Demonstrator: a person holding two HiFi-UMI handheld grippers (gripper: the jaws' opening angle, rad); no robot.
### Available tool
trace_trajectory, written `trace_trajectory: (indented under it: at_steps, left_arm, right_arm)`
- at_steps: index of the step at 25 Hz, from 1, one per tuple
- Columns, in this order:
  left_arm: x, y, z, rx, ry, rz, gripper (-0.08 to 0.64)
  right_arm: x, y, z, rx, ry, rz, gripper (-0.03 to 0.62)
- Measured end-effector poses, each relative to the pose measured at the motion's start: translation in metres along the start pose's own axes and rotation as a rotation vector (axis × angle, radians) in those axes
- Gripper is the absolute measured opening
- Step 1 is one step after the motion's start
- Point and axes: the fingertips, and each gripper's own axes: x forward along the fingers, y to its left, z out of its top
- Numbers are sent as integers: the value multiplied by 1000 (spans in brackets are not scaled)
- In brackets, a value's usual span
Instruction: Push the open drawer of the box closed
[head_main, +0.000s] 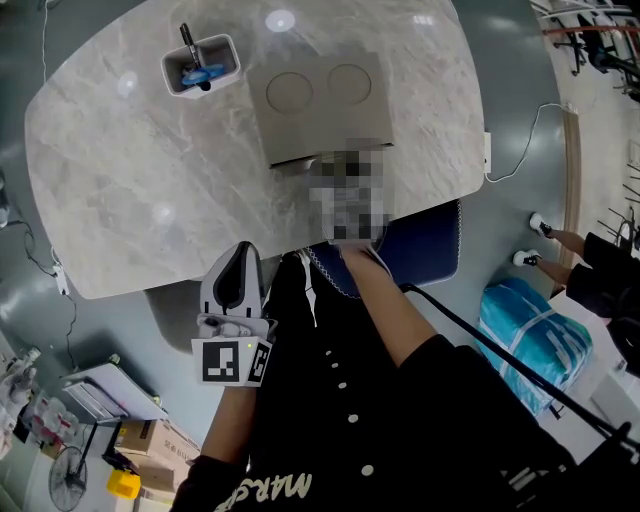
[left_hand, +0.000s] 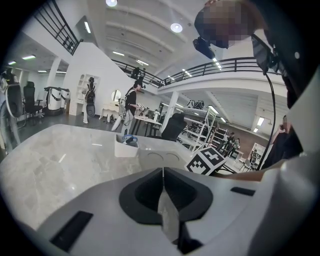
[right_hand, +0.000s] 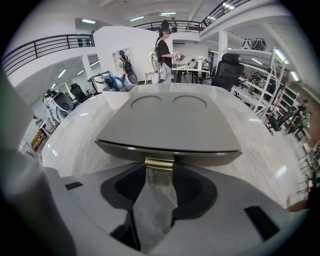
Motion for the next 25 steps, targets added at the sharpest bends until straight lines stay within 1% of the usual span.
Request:
trace_trajectory:
  at_steps: [5,17,21,25]
  left_arm:
    - [2,1,-1,-2,2,0,20]
    - [-2,1,-1,-2,-3,9,20]
    - [-5,-2,0,9,-9,8,20]
    - [-9,-5,2,23,-21,5,20]
  right_arm:
    - [0,0,4,-12,20,-3,164]
    - [4,-1,7,-21,3,4,167]
    - [5,-1,7,-23,-4,6,169]
    - [0,-1,5,-61,-7,12,178]
